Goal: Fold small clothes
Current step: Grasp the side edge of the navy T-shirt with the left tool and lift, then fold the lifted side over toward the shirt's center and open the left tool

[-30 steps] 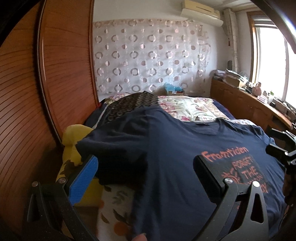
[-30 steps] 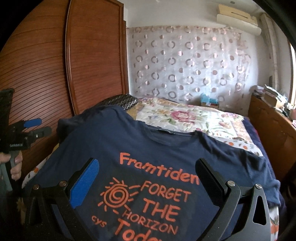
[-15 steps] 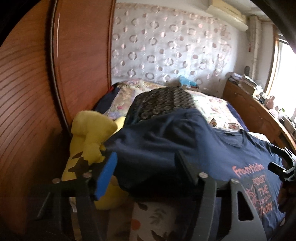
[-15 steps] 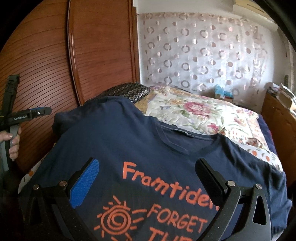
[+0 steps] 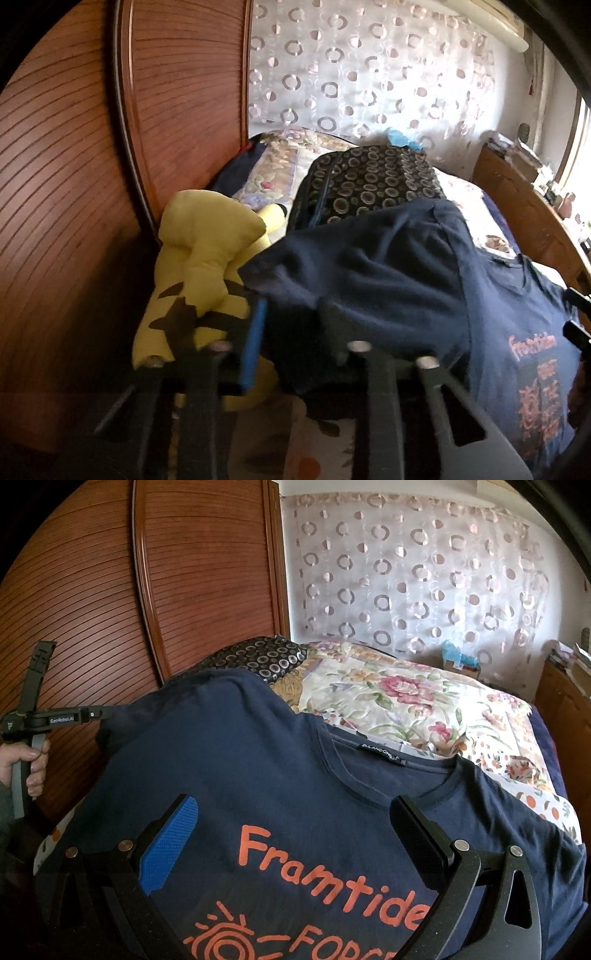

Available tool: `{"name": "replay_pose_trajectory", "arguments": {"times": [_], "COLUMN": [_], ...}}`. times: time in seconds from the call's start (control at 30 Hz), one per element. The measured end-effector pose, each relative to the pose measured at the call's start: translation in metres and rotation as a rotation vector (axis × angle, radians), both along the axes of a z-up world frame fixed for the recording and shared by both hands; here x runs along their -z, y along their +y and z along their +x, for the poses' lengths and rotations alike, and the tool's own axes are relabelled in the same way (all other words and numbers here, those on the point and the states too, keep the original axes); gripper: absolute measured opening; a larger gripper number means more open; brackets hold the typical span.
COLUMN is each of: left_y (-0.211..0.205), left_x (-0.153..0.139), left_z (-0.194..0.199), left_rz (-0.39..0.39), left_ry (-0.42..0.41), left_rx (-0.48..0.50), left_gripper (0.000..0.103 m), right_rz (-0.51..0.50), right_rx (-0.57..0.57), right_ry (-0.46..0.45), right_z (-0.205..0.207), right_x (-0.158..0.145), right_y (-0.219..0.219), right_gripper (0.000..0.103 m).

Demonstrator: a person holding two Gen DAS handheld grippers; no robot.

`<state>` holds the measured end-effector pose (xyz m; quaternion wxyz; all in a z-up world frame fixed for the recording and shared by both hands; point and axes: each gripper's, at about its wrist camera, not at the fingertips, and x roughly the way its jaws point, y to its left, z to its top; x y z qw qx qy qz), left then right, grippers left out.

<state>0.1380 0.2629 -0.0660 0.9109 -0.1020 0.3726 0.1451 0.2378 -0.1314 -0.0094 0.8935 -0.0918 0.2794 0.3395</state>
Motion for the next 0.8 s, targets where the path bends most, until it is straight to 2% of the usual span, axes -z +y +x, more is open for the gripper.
{"name": "replay_pose_trajectory", "arguments": {"times": [0.17, 0.2, 0.3, 0.43, 0.63, 0.8], "left_y": [-0.02, -0.024, -0.033, -0.053, -0.1, -0.14], "left_x": [-0.023, -0.026, -0.035, -0.061, -0.1, -0.105], "left_z": [-0.008, -0.008, -0.008, -0.006, 0.016, 0.041], "left_rz": [0.126, 0.131, 0.127, 0.118, 0.101, 0.093], "left_ry": [-0.064, -0.065, -0.08, -0.143, -0.221, -0.203], "left_rx": [0.007, 0.02, 0.056, 0.112, 0.268, 0.381], "left_gripper": [0.003, 0.003, 0.003, 0.003, 0.003, 0.003], "right_rz": [0.007, 0.009, 0.02, 0.03, 0.059, 0.076], "right_rx": [0.013, 0.015, 0.02, 0.031, 0.073, 0.112], "right_ry": [0.007, 0.01, 0.013, 0.001, -0.013, -0.024], "right_z": [0.004, 0.005, 0.005, 0.003, 0.002, -0.005], "right_x": [0.002, 0.002, 0.002, -0.001, -0.003, -0.002], "right_y": [-0.002, -0.002, -0.003, -0.006, -0.015, -0.024], "right_gripper": [0.103, 0.103, 0.103, 0.103, 0.103, 0.103]}}
